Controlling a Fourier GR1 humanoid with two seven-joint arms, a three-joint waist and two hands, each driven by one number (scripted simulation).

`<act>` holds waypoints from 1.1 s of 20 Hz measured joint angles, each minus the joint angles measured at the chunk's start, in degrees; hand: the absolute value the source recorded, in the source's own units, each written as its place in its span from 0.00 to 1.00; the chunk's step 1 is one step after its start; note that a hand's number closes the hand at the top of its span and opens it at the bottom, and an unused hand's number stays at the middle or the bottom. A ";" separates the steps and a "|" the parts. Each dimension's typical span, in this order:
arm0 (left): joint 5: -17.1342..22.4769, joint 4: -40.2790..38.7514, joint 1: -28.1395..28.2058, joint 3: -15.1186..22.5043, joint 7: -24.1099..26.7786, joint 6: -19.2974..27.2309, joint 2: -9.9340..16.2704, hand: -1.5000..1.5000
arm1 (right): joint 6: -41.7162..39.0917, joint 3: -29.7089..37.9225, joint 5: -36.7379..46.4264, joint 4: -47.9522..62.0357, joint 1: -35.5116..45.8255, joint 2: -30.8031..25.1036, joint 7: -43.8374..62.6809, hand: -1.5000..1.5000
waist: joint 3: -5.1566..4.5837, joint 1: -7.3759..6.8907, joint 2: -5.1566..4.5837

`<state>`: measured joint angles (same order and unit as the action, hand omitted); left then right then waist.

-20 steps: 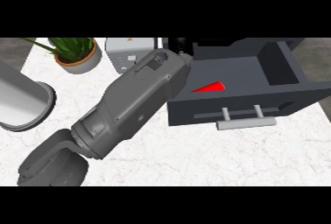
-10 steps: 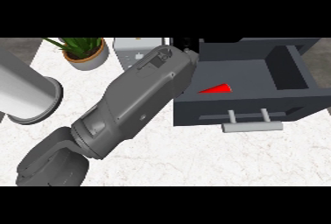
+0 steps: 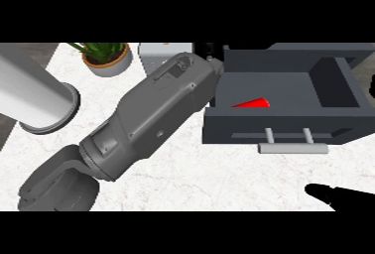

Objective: Pick up the can, place it into the drawer and close the drawer

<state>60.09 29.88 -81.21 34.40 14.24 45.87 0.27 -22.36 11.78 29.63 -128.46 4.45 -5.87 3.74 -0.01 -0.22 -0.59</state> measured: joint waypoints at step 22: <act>-6.39 9.56 4.71 -0.70 -9.58 1.08 10.41 0.00 | 23.58 -14.16 34.73 52.14 25.58 -2.14 -8.69 0.00 | 0.02 -2.00 0.45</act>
<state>53.69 39.43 -76.51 33.71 4.66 46.95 10.68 1.22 -2.38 64.36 -76.32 30.03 -8.02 -4.94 0.01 -2.22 -0.14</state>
